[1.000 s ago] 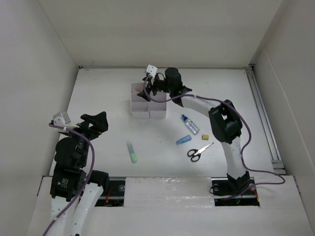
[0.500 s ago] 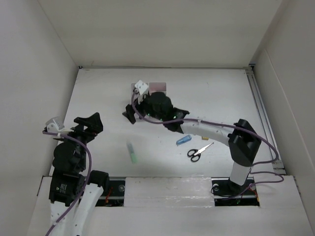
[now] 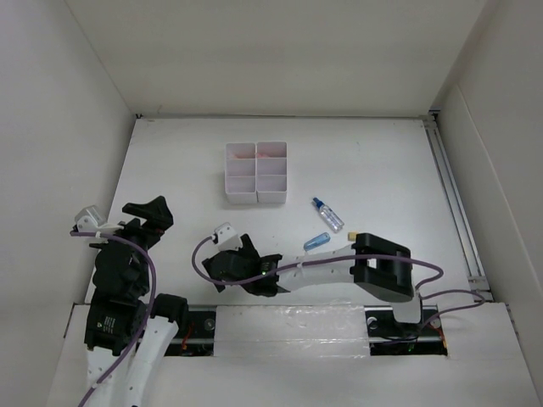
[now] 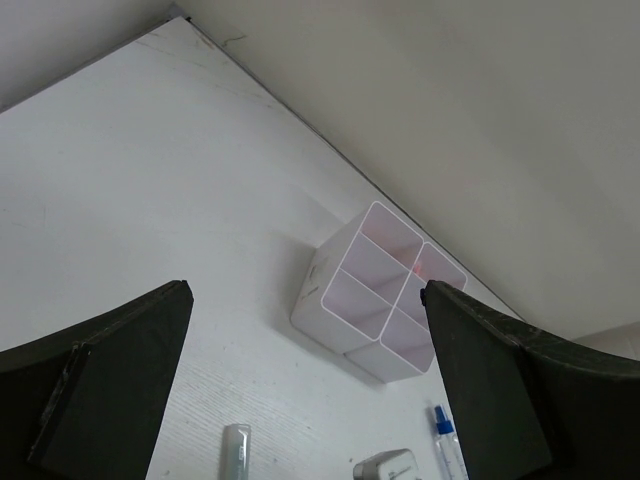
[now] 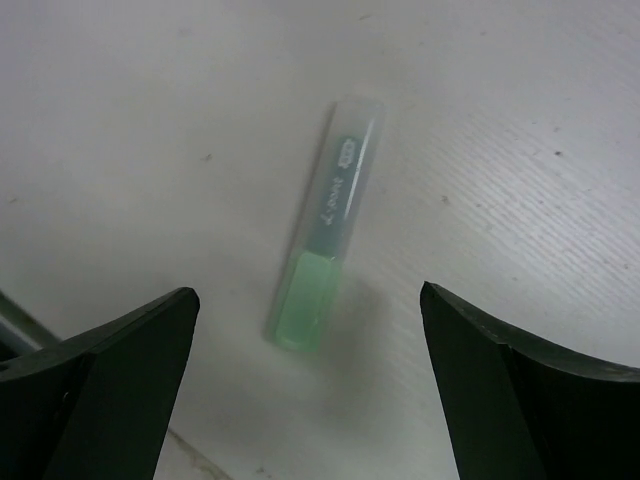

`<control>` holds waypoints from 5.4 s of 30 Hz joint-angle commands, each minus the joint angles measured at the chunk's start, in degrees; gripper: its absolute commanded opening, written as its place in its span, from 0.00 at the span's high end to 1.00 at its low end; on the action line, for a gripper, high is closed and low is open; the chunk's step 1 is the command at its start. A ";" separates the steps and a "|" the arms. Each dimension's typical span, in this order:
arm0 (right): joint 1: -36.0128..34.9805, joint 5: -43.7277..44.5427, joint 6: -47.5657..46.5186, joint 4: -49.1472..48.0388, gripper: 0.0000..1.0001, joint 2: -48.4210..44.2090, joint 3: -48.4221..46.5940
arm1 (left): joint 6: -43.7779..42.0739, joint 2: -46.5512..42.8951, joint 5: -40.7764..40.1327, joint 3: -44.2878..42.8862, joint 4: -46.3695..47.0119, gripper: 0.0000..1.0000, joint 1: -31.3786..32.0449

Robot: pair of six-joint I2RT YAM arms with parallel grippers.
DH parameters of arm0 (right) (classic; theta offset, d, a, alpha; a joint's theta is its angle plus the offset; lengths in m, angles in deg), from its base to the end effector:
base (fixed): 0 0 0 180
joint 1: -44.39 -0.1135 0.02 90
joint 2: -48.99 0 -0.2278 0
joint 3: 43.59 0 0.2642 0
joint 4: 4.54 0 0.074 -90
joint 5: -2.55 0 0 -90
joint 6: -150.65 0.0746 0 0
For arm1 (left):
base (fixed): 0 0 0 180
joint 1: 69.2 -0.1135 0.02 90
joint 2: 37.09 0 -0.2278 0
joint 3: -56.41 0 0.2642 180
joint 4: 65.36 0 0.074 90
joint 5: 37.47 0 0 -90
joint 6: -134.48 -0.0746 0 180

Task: Sort the stationery into containers
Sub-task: Pick up the pen from the center of the board, then place the pen in the storage box, then pick up the stationery from the center of the board.

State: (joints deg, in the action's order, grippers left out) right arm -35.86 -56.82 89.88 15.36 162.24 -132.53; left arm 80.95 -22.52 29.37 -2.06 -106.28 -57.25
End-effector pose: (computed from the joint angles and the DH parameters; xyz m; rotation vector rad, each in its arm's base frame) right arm 0.1136 0.4368 0.1177 -0.7282 2.1254 0.4168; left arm 0.1355 0.0013 0.3614 -0.6348 1.3968 -0.3676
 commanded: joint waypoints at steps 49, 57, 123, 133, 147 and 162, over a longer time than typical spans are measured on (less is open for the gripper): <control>42.45 -73.00 -62.89 10.73 1.00 14.71 -53.36 | -6.05 2.40 11.38 0.34 6.61 0.00 0.18; 45.27 -75.38 -64.04 14.78 1.00 23.59 -59.81 | -6.06 2.40 11.91 0.87 7.14 0.00 0.18; 39.99 -36.79 -42.43 -12.74 0.00 -4.51 -22.33 | -6.59 1.34 13.49 0.87 7.66 0.00 0.18; 46.48 -25.70 -26.08 -5.46 0.00 -31.23 10.99 | -6.59 3.19 12.96 0.87 7.66 0.00 0.18; 56.17 -34.51 -22.03 -3.33 0.06 -25.72 20.87 | -6.59 4.33 14.19 0.87 7.66 0.00 0.18; 51.95 -31.25 -17.72 -5.18 0.32 -16.49 24.22 | -6.59 4.86 14.19 0.87 7.66 0.00 0.18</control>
State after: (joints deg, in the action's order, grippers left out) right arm 17.14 -90.37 70.37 12.86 145.02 -108.60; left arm 74.90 -18.30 43.08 -1.32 -100.95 -57.25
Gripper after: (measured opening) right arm 0.686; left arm 0.997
